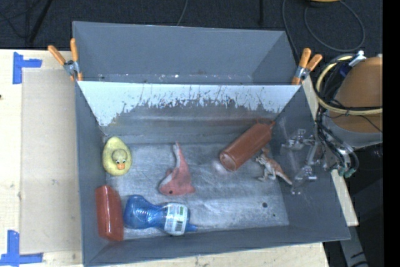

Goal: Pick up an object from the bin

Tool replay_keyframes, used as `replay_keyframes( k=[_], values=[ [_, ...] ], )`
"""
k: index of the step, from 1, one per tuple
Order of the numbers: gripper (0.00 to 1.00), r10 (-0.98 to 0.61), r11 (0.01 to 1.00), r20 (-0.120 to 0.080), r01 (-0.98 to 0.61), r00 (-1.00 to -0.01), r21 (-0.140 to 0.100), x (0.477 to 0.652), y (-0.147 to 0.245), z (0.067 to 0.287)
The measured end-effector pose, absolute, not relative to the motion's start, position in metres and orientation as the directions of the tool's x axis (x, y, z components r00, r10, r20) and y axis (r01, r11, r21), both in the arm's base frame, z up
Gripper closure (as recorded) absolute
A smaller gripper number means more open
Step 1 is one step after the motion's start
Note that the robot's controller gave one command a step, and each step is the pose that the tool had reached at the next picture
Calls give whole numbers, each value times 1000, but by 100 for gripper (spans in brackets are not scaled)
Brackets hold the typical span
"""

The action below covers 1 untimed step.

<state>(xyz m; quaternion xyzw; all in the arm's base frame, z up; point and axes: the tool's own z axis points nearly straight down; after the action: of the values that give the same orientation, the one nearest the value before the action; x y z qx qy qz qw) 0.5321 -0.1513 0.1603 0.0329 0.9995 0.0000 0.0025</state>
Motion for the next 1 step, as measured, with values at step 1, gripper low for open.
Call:
replay_keyframes(
  k=[1],
  values=[
    [0,217,976,-1,217,-976,2,555,-158,68]
  ],
)
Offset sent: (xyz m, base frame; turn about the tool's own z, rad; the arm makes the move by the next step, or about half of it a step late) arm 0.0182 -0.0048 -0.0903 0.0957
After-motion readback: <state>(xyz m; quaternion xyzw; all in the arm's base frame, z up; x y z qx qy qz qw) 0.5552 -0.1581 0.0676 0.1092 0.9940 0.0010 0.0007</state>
